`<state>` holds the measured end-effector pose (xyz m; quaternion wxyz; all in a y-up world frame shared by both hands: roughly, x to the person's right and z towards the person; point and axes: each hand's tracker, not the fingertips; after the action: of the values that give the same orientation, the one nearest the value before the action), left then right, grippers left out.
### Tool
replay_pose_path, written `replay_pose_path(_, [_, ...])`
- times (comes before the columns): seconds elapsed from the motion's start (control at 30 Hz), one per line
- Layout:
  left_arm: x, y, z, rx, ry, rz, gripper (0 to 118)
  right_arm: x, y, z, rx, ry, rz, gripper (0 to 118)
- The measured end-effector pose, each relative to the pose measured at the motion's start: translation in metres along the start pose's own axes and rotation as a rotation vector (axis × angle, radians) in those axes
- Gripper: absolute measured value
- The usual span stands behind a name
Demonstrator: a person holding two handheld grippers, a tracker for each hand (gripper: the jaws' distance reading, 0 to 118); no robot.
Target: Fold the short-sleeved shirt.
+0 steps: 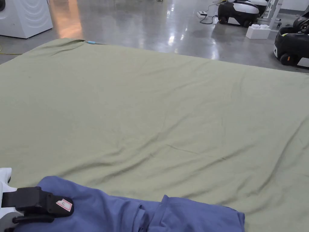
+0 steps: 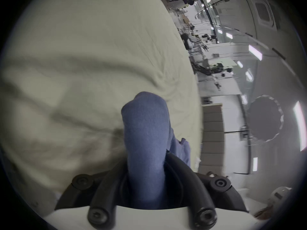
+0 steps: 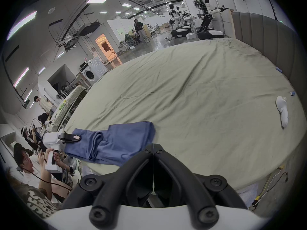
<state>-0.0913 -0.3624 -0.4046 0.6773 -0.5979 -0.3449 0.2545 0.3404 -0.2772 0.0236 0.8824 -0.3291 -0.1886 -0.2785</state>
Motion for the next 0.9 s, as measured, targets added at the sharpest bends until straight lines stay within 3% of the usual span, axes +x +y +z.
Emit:
replay_pose_path(0.17, [0.069, -0.018, -0.030, -0.024, -0.012, -0.122, 14, 0.002, -0.004, -0.007, -0.021, 0.025, -0.005, 2])
replay_pose_path(0.33, [0.144, -0.050, -0.111, -0.178, -0.086, -0.368, 14, 0.011, -0.009, -0.001, -0.014, 0.038, -0.021, 2])
replay_pose_path(0.47, [0.172, -0.079, -0.187, -0.314, -0.124, -0.345, 14, 0.027, -0.013, 0.010, 0.010, 0.019, -0.062, 2])
replay_pose_path(0.53, [0.175, -0.088, -0.213, -0.323, -0.069, -0.353, 18, 0.035, -0.015, 0.015, 0.018, -0.003, -0.082, 2])
replay_pose_path(0.57, [0.179, -0.093, -0.218, -0.326, -0.062, -0.370, 30, 0.039, -0.017, 0.018, 0.025, -0.011, -0.095, 2])
replay_pose_path(0.6, [0.182, -0.096, -0.220, -0.329, -0.083, -0.379, 67, 0.043, -0.018, 0.019, 0.029, -0.015, -0.105, 2])
replay_pose_path(0.63, [0.188, -0.102, -0.215, -0.349, -0.160, -0.375, 91, 0.047, -0.019, 0.021, 0.031, -0.018, -0.118, 2])
replay_pose_path(0.67, [0.193, -0.104, -0.211, -0.374, -0.260, -0.352, 99, 0.050, -0.020, 0.021, 0.032, -0.020, -0.130, 2])
replay_pose_path(0.83, [0.200, -0.091, -0.176, -0.423, -0.397, -0.388, 98, 0.057, -0.022, 0.018, 0.031, -0.020, -0.151, 2])
replay_pose_path(0.87, [0.196, -0.090, -0.167, -0.394, -0.373, -0.405, 94, 0.057, -0.022, 0.017, 0.031, -0.016, -0.154, 2])
replay_pose_path(0.9, [0.195, -0.089, -0.160, -0.340, -0.309, -0.439, 71, 0.057, -0.023, 0.016, 0.030, -0.008, -0.156, 2])
